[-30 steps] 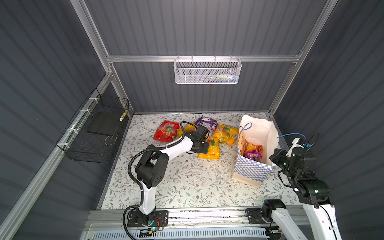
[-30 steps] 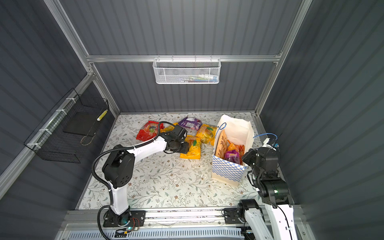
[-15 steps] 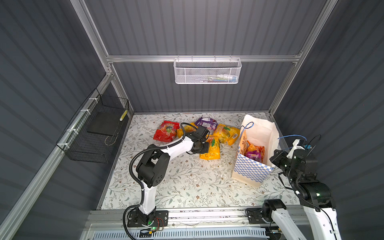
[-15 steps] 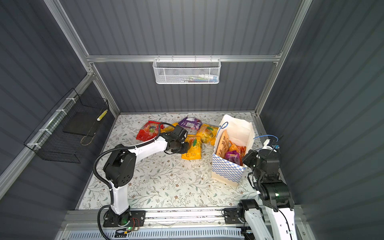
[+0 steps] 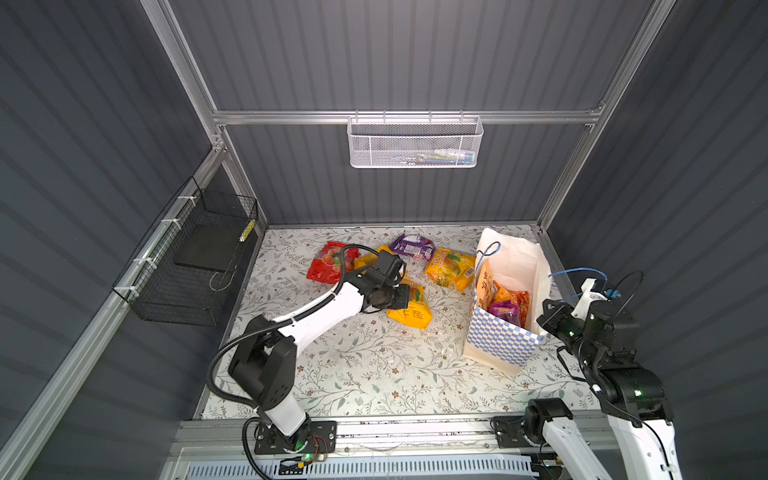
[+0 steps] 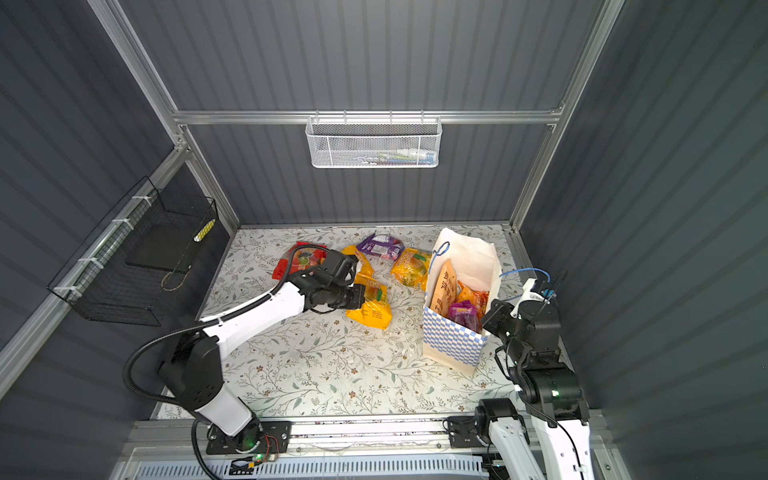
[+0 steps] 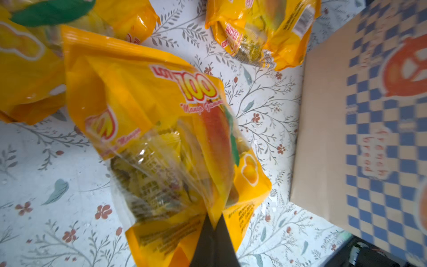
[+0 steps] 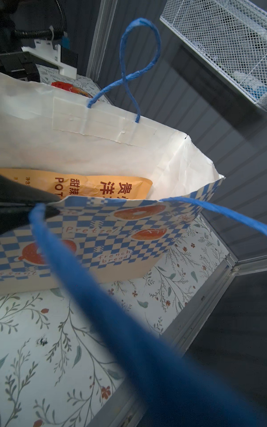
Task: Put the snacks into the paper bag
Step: 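Lift the yellow gummy bag and carry it over the paper bag opening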
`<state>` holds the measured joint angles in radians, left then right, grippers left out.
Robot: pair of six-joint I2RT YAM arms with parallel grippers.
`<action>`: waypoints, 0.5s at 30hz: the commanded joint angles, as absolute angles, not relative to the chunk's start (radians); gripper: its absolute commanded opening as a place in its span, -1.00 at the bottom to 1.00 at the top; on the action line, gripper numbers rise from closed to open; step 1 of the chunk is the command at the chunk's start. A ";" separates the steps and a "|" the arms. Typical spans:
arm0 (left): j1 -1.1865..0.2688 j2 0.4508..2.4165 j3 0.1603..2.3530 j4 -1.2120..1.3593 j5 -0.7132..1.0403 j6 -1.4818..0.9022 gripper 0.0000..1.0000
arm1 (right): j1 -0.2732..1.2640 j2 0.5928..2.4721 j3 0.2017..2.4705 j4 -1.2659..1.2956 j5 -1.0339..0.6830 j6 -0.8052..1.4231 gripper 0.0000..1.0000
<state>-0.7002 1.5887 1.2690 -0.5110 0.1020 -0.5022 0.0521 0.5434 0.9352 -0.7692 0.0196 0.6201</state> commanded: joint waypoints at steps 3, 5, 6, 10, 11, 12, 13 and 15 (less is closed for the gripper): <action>-0.695 1.429 1.282 -0.526 0.054 -0.505 -1.00 | 0.052 0.582 1.003 -0.700 -0.166 0.604 -1.00; -0.695 1.396 1.293 -0.562 0.004 -0.499 -1.00 | 0.052 0.603 1.032 -0.684 -0.211 0.605 -1.00; -0.696 1.385 1.301 -0.578 -0.023 -0.497 -1.00 | 0.052 0.614 1.046 -0.678 -0.231 0.607 -1.00; -0.695 1.341 1.344 -0.634 -0.089 -0.497 -1.00 | 0.064 0.663 1.099 -0.646 -0.368 0.640 -1.00; -0.695 1.330 1.355 -0.639 -0.099 -0.497 -1.00 | 0.073 0.672 1.111 -0.640 -0.386 0.647 -1.00; -0.695 1.323 1.370 -0.651 -0.114 -0.497 -1.00 | 0.083 0.680 1.121 -0.634 -0.393 0.652 -1.00; -0.695 1.321 1.391 -0.670 -0.138 -0.495 -1.00 | 0.095 0.687 1.132 -0.625 -0.398 0.655 -1.00; -0.695 1.316 1.443 -0.698 -0.175 -0.485 -1.00 | 0.122 0.707 1.149 -0.608 -0.400 0.658 -1.00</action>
